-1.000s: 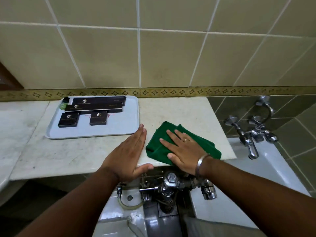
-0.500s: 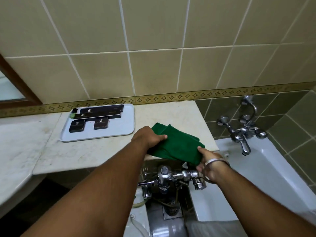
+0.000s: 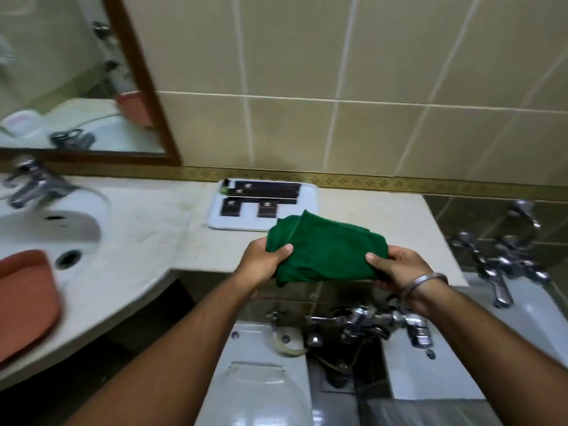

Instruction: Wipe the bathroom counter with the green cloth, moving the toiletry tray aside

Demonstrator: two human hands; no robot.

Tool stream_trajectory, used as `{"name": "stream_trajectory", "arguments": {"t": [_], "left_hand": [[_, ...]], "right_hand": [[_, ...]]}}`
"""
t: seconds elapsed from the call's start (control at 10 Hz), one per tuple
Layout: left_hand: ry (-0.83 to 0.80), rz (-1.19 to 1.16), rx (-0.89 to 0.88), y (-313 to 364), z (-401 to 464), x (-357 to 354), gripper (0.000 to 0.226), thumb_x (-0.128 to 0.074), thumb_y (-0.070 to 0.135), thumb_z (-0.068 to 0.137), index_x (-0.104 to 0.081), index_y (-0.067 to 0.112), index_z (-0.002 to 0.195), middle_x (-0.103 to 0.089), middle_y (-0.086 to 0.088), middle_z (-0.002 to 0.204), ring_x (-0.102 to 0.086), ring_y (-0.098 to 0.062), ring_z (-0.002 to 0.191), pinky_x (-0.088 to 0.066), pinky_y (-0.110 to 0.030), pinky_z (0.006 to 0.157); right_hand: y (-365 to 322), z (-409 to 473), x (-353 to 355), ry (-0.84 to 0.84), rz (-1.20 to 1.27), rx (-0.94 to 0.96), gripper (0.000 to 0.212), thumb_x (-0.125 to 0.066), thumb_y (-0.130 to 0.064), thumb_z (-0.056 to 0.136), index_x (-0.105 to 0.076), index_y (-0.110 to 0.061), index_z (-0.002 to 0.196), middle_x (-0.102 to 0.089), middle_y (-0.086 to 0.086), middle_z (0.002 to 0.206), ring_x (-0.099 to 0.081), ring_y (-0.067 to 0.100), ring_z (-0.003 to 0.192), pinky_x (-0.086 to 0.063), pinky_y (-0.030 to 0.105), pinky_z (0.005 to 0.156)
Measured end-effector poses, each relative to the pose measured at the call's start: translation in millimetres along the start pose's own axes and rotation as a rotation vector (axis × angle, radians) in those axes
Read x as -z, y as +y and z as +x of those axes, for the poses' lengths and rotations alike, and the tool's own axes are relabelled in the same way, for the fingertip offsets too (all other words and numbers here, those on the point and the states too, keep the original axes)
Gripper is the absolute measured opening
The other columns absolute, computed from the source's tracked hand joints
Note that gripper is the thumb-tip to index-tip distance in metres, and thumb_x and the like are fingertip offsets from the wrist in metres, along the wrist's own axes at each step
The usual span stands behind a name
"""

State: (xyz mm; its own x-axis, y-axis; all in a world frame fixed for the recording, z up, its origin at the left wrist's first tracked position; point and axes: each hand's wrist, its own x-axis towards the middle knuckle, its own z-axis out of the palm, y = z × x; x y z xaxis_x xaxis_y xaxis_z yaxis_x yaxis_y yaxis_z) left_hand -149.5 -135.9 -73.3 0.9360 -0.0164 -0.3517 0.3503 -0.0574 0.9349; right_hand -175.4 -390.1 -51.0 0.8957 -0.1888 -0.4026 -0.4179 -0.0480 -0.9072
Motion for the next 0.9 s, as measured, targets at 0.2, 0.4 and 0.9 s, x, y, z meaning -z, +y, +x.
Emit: {"name": "stream_trajectory", "arguments": {"t": [0.2, 0.4, 0.9], "left_hand": [[0.263, -0.217, -0.064, 20, -101, 214, 0.019, -0.066, 0.012, 0.091, -0.067, 0.016, 0.109, -0.077, -0.003, 0.1, -0.074, -0.02, 0.088, -0.06, -0.031, 0.068], [0.607, -0.215, -0.022, -16, -189, 405, 0.03, -0.071, 0.011, 0.086, -0.067, 0.006, 0.115, -0.073, -0.013, 0.108, -0.071, -0.027, 0.092, -0.057, -0.037, 0.081], [0.857, 0.882, 0.315, -96, -214, 525, 0.046, -0.073, 0.043, 0.079, -0.056, 0.017, 0.114, -0.065, -0.007, 0.117, -0.061, -0.029, 0.105, -0.052, -0.044, 0.088]], "right_hand": [[-67, -46, -204, -0.351, -0.065, 0.035, 0.016, -0.068, -0.011, 0.086, -0.066, -0.006, 0.101, -0.069, 0.01, 0.09, -0.064, 0.019, 0.077, -0.054, 0.03, 0.065], [-58, -97, -422, -0.624, -0.18, -0.014, 0.005, -0.069, -0.008, 0.085, -0.065, -0.01, 0.083, -0.069, 0.006, 0.077, -0.066, 0.016, 0.07, -0.056, 0.025, 0.049], [-24, -137, -562, -0.335, -1.206, 0.696, 0.026, -0.056, -0.022, 0.086, -0.059, -0.006, 0.107, -0.066, 0.017, 0.11, -0.06, 0.036, 0.102, -0.045, 0.034, 0.075]]}}
